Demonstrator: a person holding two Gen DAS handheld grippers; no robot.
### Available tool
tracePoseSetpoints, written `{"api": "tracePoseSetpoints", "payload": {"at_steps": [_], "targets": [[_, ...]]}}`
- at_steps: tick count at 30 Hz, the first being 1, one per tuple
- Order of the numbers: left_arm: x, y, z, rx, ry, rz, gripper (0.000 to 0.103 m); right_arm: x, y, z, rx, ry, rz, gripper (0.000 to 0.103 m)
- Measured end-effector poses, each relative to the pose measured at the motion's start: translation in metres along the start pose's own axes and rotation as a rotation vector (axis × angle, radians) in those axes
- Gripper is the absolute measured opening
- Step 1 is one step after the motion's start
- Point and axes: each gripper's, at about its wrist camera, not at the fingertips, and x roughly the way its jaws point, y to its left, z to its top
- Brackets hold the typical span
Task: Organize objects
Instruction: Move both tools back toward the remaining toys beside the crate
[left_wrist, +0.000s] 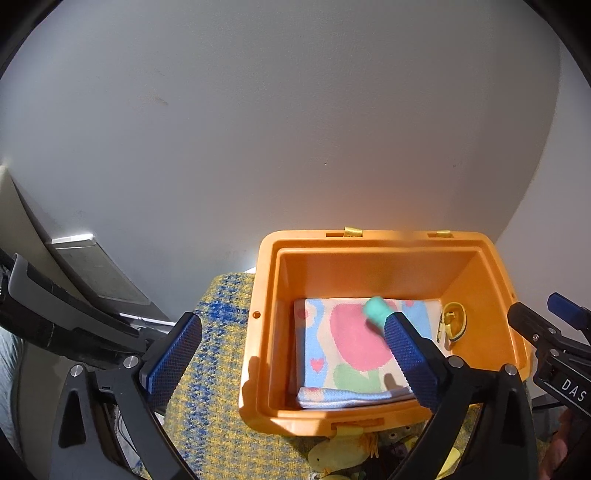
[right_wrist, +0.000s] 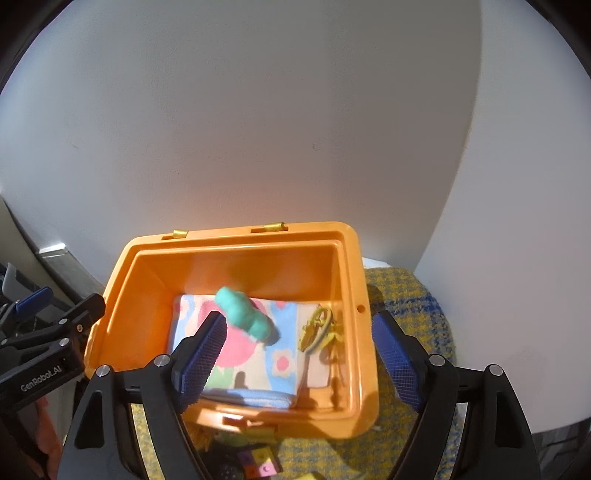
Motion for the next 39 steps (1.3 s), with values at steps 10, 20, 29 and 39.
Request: {"api": "tracePoseSetpoints", "payload": {"at_steps": [10, 20, 29, 39], "targets": [[-0.025, 0.002, -0.021, -0.014, -0.012, 0.004, 0.102, -0.024, -0.003, -0.021, 0.005, -0.020, -0.014, 0.081], [-0.049, -0.002, -0.045, -0.001, -0.031, 0.015, 0.102, -0.047, -0.010, -0.050, 0.012, -0.023, -0.019, 0.081], [-0.066, -0.009, -0.074, -0.004, -0.037, 0.016, 0.103, -0.064, -0.021, -0.080, 0.018, -0.020, -0.026, 0.081], [-0.068, -0.019, -0.119, -0.009, 0.009, -0.009, 0.103, -0.083, -0.026, -0.121, -0.018, -0.031, -0.066, 0.081]]}}
